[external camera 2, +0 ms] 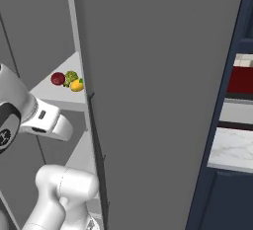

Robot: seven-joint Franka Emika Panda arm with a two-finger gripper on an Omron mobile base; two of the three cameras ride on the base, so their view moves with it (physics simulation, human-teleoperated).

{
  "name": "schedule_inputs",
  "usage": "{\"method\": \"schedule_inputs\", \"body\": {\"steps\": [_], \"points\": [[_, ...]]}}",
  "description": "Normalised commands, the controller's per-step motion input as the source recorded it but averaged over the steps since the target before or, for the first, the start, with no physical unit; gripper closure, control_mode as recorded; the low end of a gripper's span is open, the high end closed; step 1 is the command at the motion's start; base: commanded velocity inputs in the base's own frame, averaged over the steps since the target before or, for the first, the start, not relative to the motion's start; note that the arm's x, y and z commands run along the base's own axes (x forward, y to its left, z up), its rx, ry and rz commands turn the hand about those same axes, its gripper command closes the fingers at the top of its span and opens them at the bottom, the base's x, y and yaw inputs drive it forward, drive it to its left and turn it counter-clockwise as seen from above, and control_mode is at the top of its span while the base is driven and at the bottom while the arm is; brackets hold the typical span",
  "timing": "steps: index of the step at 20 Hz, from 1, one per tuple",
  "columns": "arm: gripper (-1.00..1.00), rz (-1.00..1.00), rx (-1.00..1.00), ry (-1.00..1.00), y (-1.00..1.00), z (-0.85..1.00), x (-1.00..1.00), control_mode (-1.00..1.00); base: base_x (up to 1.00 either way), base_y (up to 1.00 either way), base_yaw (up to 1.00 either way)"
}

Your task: Take the broccoli, pear, and lemon from the freezer and place them in the bowl on the counter.

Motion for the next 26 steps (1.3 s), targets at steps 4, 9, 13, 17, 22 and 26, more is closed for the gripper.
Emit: {"method": "schedule_inputs", "body": {"steps": [4, 9, 13, 17, 22, 26], "points": [[-1.0, 0.07, 0.0, 0.0, 0.64, 0.05, 0.09, -1.0, 0.0, 0.0, 0.0], [-1.0, 0.01, 0.01, 0.0, 0.14, 0.0, 0.73, -1.0, 0.0, 0.0, 0.0], [-1.0, 0.0, 0.0, 0.01, 0.01, 0.0, 0.53, -1.0, 0.0, 0.0, 0.0], [-1.0, 0.0, 0.0, 0.0, 0.03, 0.0, 0.42, -1.0, 0.0, 0.0, 0.0], [-1.0, 0.0, 0.0, 0.0, 0.13, 0.0, 0.31, -1.0, 0.0, 0.0, 0.0], [-1.0, 0.0, 0.0, 0.0, 0.38, 0.0, 0.22, -1.0, 0.0, 0.0, 0.0]]}}
